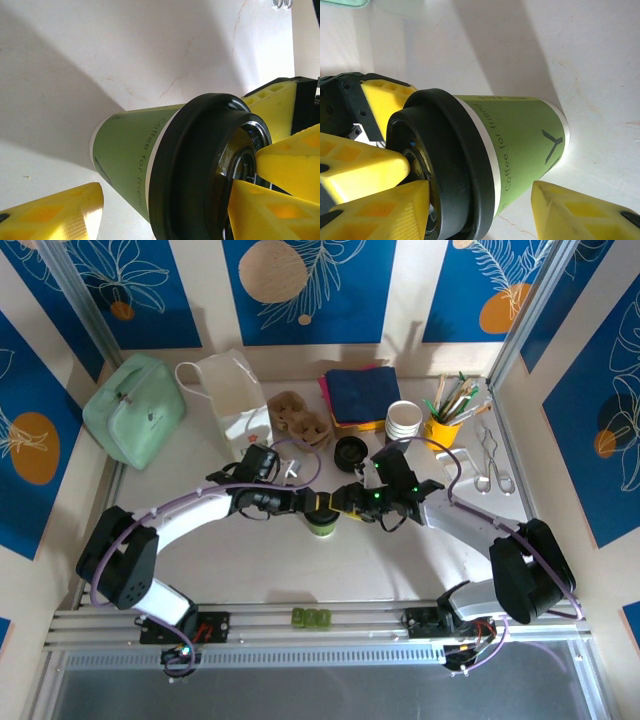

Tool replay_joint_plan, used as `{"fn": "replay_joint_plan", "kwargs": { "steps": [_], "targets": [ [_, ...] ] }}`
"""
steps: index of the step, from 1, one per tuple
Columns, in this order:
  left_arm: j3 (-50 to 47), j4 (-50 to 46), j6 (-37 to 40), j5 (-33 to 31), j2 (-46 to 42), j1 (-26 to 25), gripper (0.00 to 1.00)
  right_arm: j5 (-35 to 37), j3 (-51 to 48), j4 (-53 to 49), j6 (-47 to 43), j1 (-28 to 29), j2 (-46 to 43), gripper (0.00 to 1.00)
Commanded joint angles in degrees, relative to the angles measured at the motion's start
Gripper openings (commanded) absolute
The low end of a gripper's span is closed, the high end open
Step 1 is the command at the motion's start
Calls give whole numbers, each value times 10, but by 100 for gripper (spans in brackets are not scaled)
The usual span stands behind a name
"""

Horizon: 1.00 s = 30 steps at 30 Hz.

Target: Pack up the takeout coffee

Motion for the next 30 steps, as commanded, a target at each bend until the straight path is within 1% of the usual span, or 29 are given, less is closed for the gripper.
{"fn": "replay_joint_plan", "kwargs": {
  "steps": [1,7,13,23,30],
  "targets": [
    [-27,-62,4,-37,8,-4,65,30,-29,-23,4,-4,24,55],
    [-33,-61,6,-37,-11,-5,64,29,-56,3,12,-11,29,55],
    [-36,-48,4,-19,-28,-2,64,26,-72,20,19,-2,21,54],
    [-26,-34,-10,2,-34,-1,65,24,-36,-12,11,6,3,54],
    [-10,-43,-5,4,-33,-1,65,36,28,-64,-21,33,-1,54]
  ]
}}
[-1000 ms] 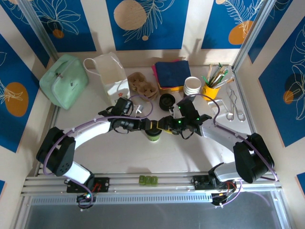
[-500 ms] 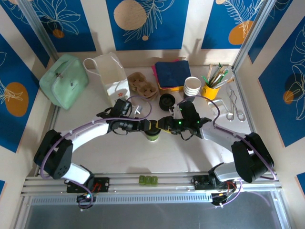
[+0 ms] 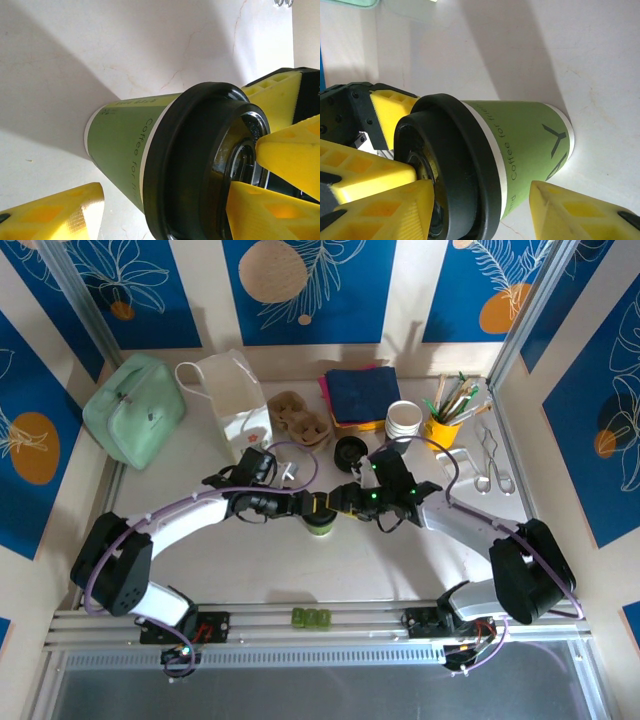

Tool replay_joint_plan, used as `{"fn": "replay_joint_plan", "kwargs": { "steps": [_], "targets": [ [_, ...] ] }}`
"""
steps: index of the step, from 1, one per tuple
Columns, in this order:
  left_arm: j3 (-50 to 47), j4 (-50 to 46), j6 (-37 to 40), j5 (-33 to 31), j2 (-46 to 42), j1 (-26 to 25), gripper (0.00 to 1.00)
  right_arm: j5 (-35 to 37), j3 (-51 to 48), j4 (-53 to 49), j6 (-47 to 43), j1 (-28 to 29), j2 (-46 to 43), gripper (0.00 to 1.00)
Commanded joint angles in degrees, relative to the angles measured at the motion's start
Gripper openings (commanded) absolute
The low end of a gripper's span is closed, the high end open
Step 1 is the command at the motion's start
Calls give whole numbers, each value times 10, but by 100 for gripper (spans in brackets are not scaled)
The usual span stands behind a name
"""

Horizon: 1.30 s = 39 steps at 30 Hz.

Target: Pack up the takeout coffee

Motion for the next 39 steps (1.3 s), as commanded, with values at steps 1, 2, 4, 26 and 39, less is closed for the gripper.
{"fn": "replay_joint_plan", "kwargs": {
  "steps": [1,2,4,26,39],
  "targets": [
    [10,-39,6,7,-7,-1,65,18,28,-80,-24,13,3,54],
    [13,-39,7,8,-8,0,65,18,33,-83,-26,15,4,55],
    [16,-36,5,8,-10,0,66,20,43,-88,-27,18,7,55],
    [59,-83,33,-47,-40,7,66,53,86,-134,-50,20,-6,55],
    [38,-71,35,-50,16,11,62,58,54,-103,-38,19,34,55]
  ]
}}
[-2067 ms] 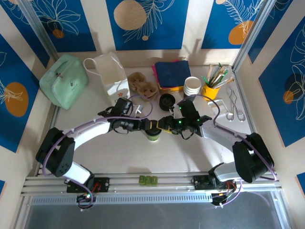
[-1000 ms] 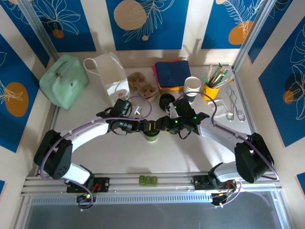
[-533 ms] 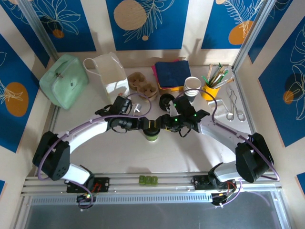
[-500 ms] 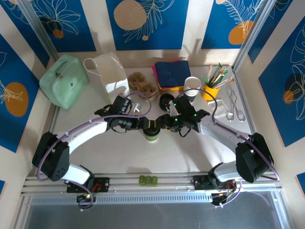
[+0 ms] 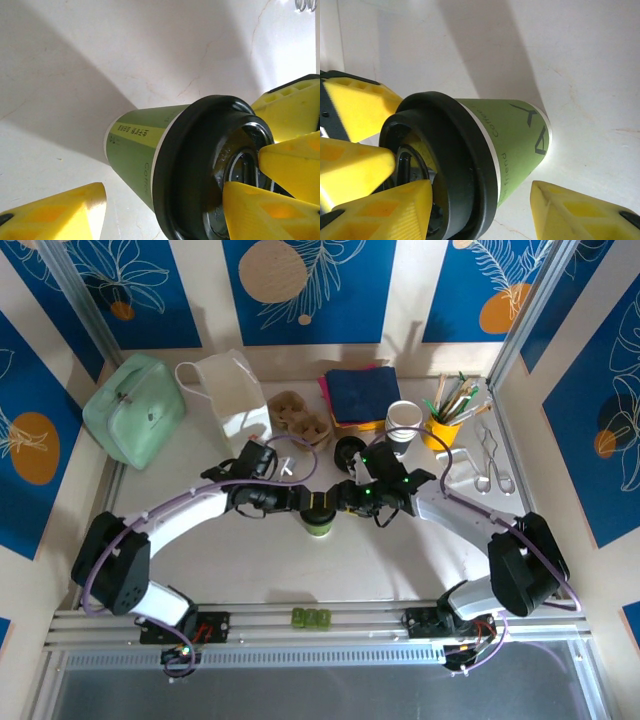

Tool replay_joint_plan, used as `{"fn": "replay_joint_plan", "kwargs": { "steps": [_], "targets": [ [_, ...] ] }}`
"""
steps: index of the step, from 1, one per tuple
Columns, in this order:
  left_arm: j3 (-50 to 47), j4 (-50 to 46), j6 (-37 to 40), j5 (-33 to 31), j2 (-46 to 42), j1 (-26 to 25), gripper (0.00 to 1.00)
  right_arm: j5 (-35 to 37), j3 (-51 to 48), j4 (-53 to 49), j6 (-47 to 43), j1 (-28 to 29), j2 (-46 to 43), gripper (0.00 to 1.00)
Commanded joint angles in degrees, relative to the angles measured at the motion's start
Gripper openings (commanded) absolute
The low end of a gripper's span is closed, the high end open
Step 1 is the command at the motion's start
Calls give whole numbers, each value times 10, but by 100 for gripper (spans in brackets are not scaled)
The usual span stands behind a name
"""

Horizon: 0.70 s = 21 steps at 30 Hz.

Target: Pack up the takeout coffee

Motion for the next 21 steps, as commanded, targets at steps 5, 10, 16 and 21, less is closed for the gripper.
{"fn": "replay_joint_plan", "kwargs": {
  "steps": [5,10,16,21],
  "targets": [
    [-29,-2,15,-10,13,5,60,15,-53,18,6,-1,8,55],
    [-44,-1,14,-14,-1,4,59,18,-75,27,13,-2,-9,55],
    [-36,-2,12,-9,-13,4,58,20,-53,10,0,-1,-28,55],
    [-14,-8,10,-7,-34,4,58,23,-10,-20,-13,3,-37,55]
  ]
}}
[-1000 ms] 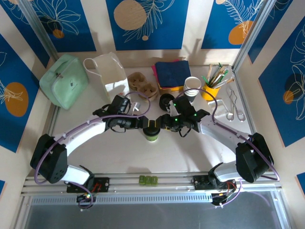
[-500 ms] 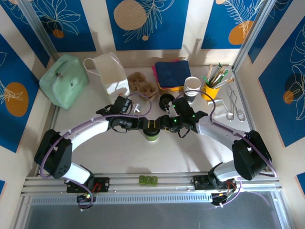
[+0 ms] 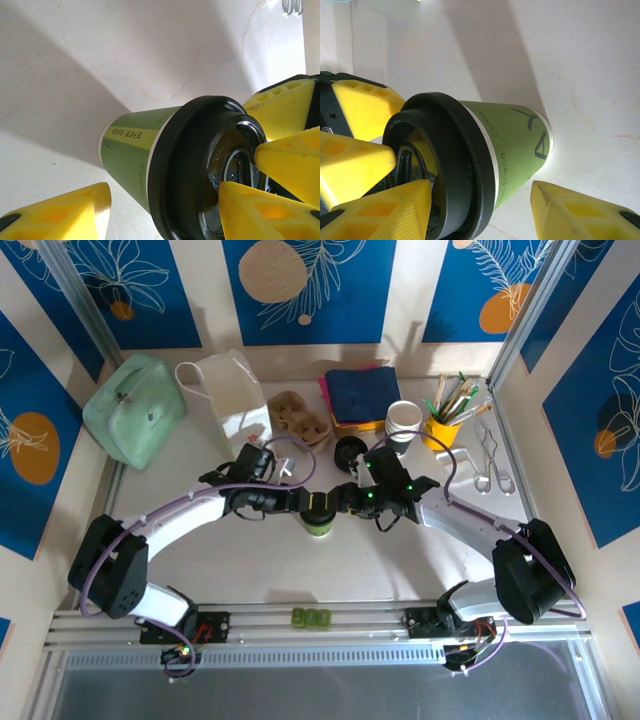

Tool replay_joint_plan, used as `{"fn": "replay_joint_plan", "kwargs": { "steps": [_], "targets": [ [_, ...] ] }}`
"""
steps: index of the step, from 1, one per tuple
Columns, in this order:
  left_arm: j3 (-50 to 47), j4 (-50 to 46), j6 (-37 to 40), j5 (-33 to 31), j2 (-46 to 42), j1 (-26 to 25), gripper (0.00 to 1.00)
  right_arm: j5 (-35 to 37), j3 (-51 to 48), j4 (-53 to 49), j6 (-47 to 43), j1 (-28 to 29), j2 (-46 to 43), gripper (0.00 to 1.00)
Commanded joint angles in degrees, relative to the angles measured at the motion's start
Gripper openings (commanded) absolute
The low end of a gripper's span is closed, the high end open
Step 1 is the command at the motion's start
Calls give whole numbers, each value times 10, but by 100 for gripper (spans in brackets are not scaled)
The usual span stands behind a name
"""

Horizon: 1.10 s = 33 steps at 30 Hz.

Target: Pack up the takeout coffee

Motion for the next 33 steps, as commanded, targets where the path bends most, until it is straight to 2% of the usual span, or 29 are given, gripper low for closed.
{"fn": "replay_joint_plan", "kwargs": {
  "steps": [1,5,10,12,15,16,18,26,33],
  "targets": [
    [16,-43,10,-14,-21,2,58,18,34,-67,-19,4,-11,56],
    [31,-48,9,-15,-45,2,58,25,73,-99,-30,7,-12,56],
    [42,-73,10,-48,-82,5,58,34,121,-157,-27,13,-8,60],
    [40,-85,9,-78,-107,8,59,37,132,-170,-31,23,-8,61],
    [21,-98,0,-156,-162,19,63,56,152,-196,-40,49,-6,64],
    [10,-100,-5,-185,-185,25,65,70,161,-211,-42,60,-4,81],
    [-15,-102,-16,-224,-231,40,69,103,179,-239,-46,85,2,87],
    [-102,-121,-39,-356,-407,62,79,268,241,-315,-34,167,48,88],
    [-123,-158,-39,-440,-509,63,85,320,305,-360,-43,203,120,89]
  ]
}}
